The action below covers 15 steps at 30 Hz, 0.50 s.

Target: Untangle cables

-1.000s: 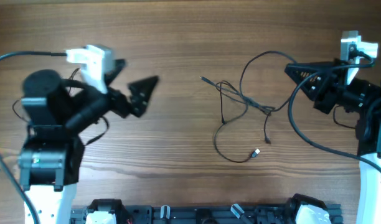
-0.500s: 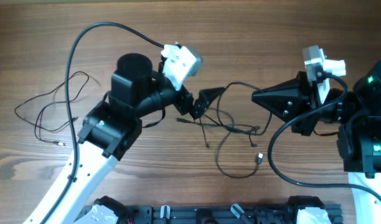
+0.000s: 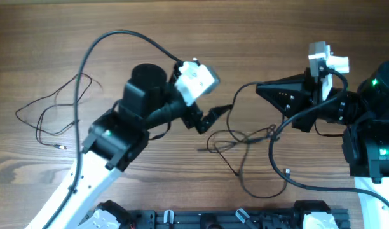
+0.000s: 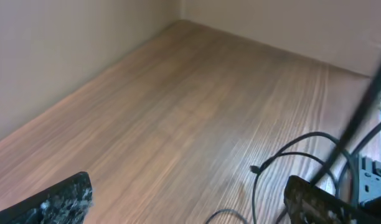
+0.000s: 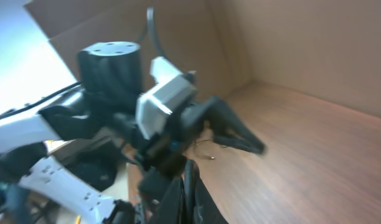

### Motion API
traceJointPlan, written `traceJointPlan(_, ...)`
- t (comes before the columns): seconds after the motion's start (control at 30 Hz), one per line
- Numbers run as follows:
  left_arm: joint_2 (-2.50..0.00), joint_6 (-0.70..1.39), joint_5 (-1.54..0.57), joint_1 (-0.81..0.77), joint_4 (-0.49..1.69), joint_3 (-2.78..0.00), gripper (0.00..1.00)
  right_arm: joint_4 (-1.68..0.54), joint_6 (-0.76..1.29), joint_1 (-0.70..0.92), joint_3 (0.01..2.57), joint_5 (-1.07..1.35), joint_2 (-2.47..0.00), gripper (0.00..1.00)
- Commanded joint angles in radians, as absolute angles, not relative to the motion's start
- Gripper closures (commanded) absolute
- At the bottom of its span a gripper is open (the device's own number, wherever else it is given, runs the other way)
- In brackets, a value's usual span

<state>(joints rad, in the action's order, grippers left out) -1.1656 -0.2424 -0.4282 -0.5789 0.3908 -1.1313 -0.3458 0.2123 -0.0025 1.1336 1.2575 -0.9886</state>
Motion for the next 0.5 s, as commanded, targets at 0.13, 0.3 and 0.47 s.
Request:
traceJointPlan(0.13, -1.083, -0.259, -0.612, -0.551, 0.408, -1.133, 0.0, -0.318, 0.244, 0.002, 1.14, 1.242, -0.984, 0.96)
traceJointPlan(0.3, -1.111, -0.258, -0.665, -0.553, 0.37, -1.133, 0.0, -0.187, 0.3, 0.003, 1.14, 1.502, -0.984, 0.96)
traceJointPlan(0.47, -1.175, -0.258, -0.769, -0.598, 0.313, -1.133, 0.19, -0.187, 0.318, 0.003, 1.14, 1.513, -0.984, 0.96)
